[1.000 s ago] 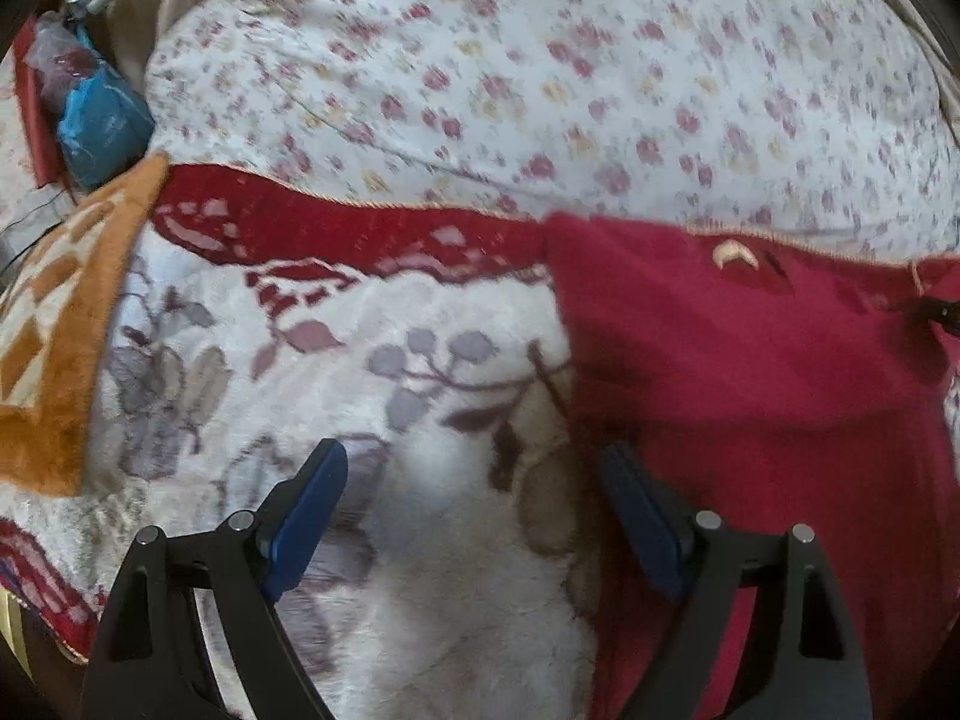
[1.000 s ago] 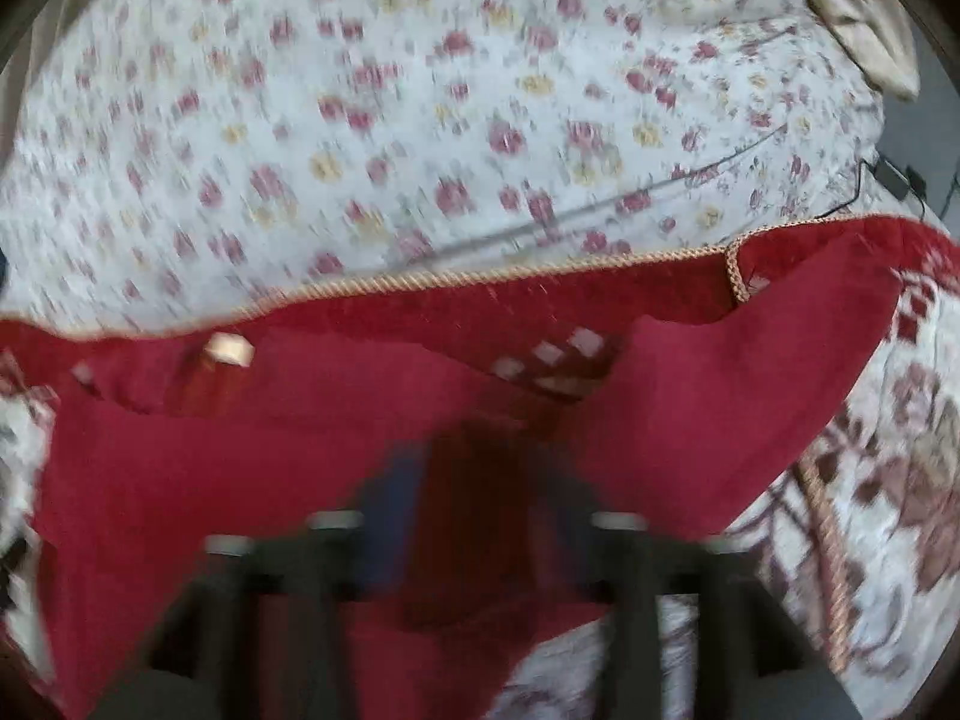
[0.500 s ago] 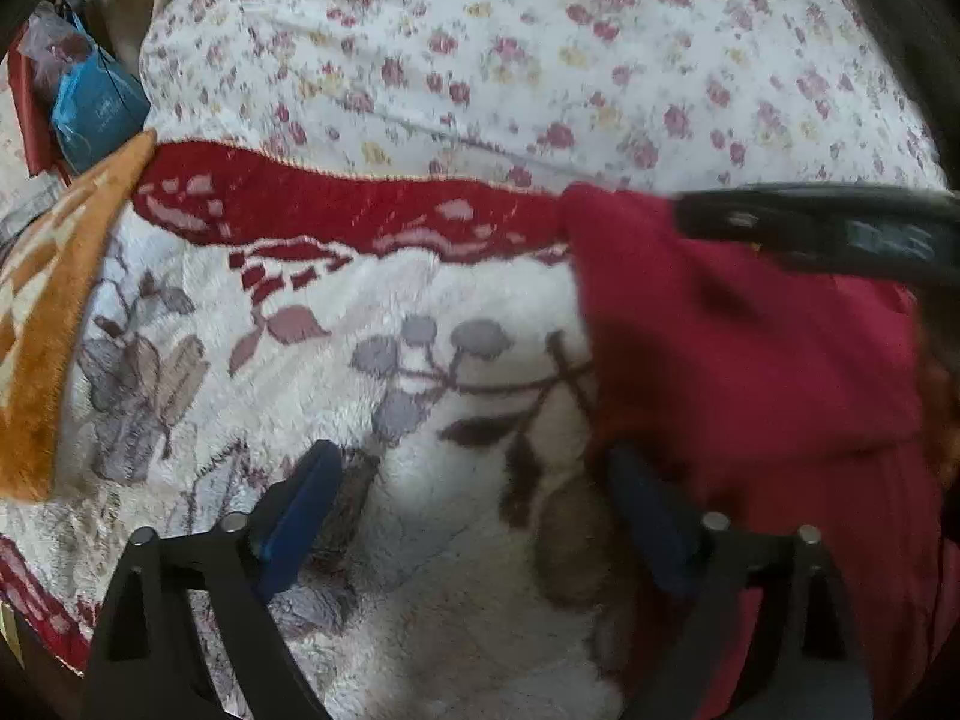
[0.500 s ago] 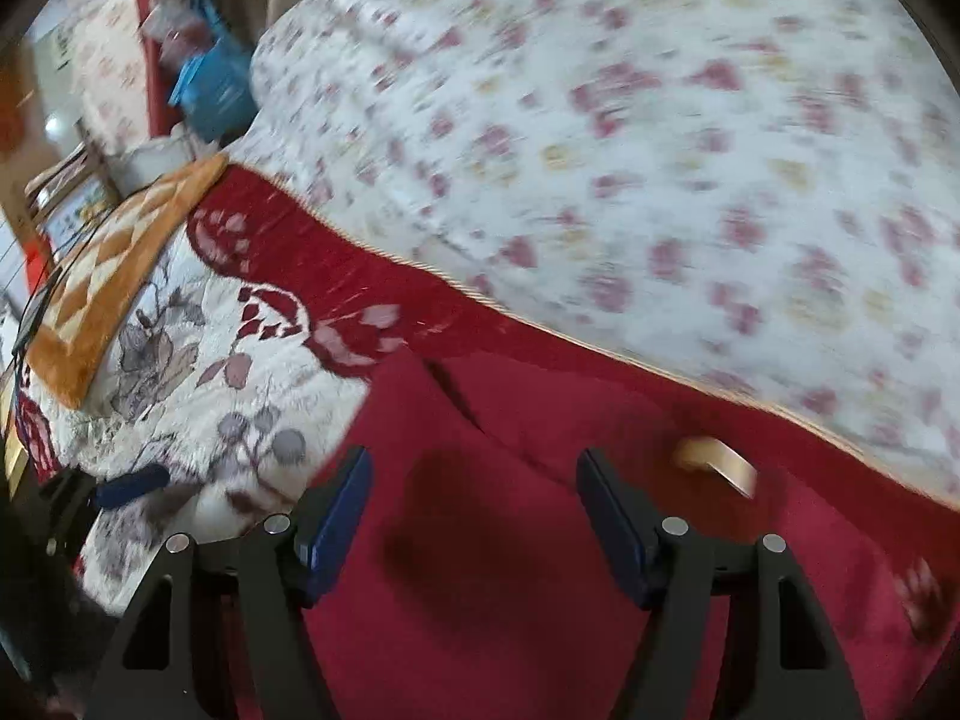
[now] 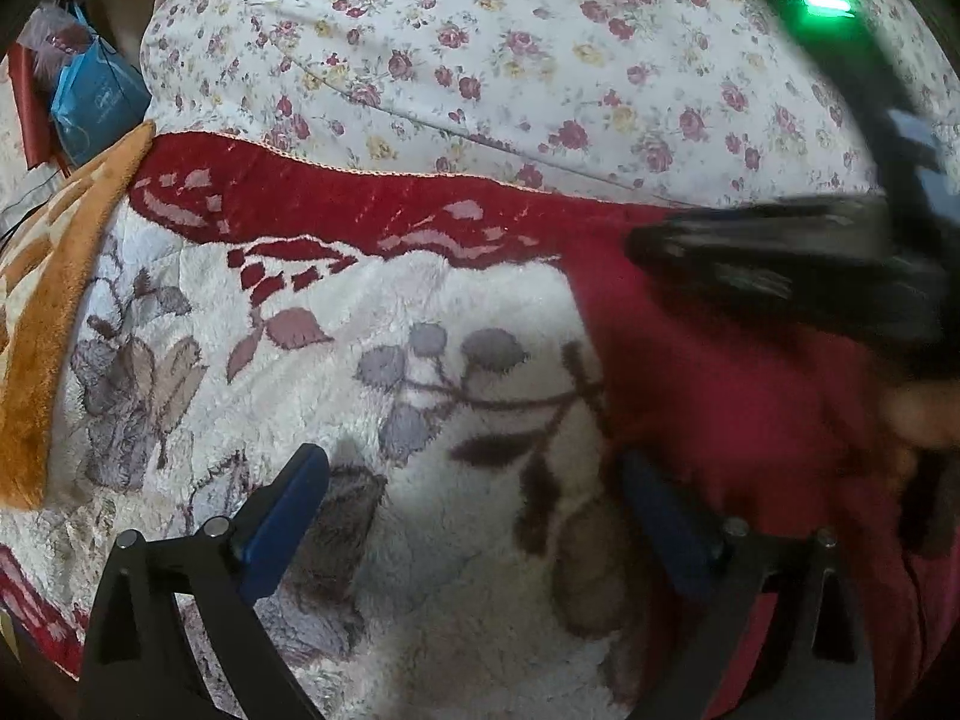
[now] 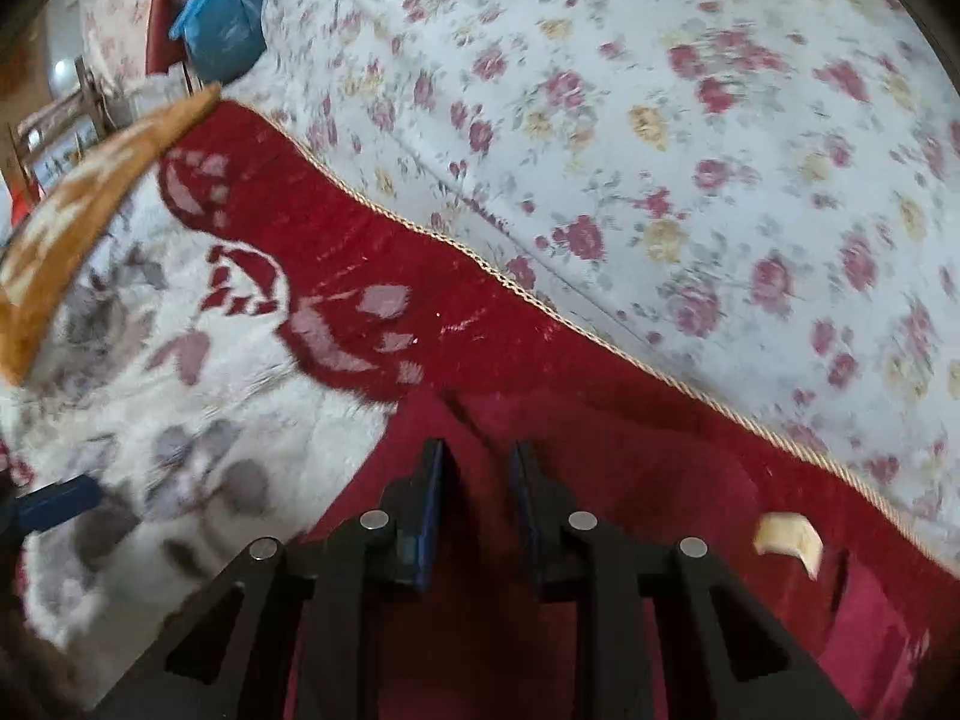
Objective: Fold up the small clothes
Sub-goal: 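Fold the held sleeve across the body toward the left gripper, release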
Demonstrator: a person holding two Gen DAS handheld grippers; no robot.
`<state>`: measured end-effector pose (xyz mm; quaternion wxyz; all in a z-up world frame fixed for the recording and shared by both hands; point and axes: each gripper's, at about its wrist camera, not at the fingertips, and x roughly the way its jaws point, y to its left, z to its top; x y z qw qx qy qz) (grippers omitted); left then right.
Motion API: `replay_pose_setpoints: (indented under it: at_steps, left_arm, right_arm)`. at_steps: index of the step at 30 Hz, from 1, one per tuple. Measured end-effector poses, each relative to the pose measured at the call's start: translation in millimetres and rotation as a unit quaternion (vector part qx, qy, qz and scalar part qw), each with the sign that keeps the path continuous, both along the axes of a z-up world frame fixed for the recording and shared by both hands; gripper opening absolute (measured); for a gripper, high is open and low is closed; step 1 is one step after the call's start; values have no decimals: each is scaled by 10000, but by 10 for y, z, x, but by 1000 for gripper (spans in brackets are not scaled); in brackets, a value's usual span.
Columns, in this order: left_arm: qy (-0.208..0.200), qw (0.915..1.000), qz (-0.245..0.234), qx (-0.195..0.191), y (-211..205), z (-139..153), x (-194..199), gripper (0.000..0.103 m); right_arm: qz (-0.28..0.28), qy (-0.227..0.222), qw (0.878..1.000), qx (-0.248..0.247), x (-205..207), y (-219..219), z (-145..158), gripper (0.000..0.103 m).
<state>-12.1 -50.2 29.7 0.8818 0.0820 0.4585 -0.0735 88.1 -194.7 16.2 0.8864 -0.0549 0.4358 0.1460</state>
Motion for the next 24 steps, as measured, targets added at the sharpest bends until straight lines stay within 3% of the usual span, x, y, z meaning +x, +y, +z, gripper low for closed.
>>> replay_pose_setpoints:
  at_steps: [1, 3, 9, 12, 17, 24]
  left_arm:
    - [-25, 10000, 1, 2, 1, 13, -7, 99]
    - [-104, 9999, 8, 22, 0, 43, -31, 99]
    - [-276, 9996, 14, 36, -22, 121, -108, 99]
    - [-365, 9993, 21, 13, -24, 157, -139, 99]
    - [-438, 9990, 10, -15, -31, 180, -192, 99]
    - [-70, 9980, -169, -604, -158, 288, -229, 99]
  right_arm:
    - [14, 12, 10000, 38, -92, -35, 35, 47]
    - [-12, 20, 10000, 76, -360, -139, 117, 57]
    - [-391, 260, 9989, 6, -813, -344, -14, 58]
    - [-593, 350, 9972, 290, -889, -466, -143, 59]
    - [-806, 301, 9956, 381, -1122, -608, 27, 62]
    - [-1561, 81, 9877, 64, -1565, -1216, 212, 67]
